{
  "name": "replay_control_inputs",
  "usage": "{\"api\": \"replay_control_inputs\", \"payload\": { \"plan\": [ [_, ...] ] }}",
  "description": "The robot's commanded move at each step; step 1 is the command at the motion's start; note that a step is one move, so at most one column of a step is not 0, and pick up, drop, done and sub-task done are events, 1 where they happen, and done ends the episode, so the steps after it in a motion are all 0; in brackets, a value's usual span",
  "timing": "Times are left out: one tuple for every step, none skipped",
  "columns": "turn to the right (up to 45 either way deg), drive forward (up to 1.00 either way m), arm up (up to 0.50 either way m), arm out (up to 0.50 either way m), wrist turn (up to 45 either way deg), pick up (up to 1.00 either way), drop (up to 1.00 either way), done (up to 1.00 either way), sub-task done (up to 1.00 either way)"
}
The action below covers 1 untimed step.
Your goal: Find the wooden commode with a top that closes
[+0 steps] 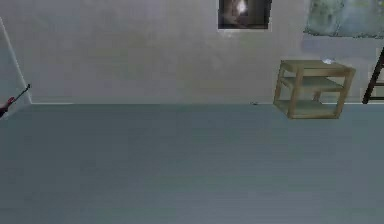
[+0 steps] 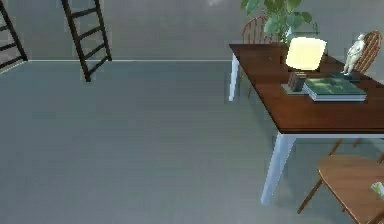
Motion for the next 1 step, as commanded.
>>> {"api": "replay_control_inputs", "payload": {
  "plan": [
    [-45.0, 0.0, 0.0, 0.0, 0.0, 0.0, 0.0, 0.0, 0.0]
  ]
}}
